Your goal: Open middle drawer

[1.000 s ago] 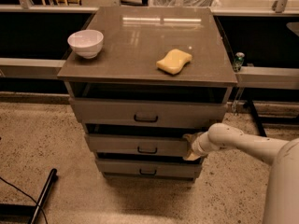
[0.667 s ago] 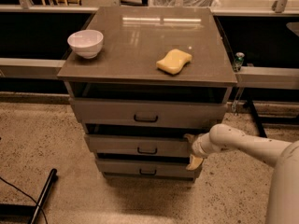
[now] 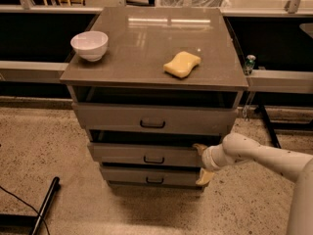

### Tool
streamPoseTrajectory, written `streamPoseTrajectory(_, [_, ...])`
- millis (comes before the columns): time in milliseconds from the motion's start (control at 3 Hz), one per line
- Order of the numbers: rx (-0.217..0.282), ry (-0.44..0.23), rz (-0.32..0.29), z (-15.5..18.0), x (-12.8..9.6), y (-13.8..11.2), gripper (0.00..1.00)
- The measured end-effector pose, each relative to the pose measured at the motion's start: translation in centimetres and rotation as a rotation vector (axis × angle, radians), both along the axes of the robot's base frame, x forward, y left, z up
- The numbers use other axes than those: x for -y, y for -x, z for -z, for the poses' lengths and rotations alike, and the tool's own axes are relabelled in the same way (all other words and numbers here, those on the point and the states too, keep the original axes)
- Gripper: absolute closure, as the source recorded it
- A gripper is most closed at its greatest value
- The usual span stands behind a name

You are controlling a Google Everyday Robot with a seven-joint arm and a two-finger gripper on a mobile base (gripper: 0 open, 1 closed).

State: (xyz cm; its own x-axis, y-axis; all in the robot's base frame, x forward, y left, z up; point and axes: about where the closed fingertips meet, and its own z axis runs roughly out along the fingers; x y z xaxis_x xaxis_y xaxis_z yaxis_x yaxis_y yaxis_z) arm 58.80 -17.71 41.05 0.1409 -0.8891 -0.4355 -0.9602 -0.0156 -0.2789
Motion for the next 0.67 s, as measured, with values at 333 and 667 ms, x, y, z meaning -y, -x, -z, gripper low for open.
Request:
streamPoseTrajectory(333, [0.0,-0.032,-0.017,-0.07,-0.39,0.99,0.0])
streamPoseTrajectory(667, [0.0,-0.032,-0.017,-0.07,-0.39,0.99,0.0])
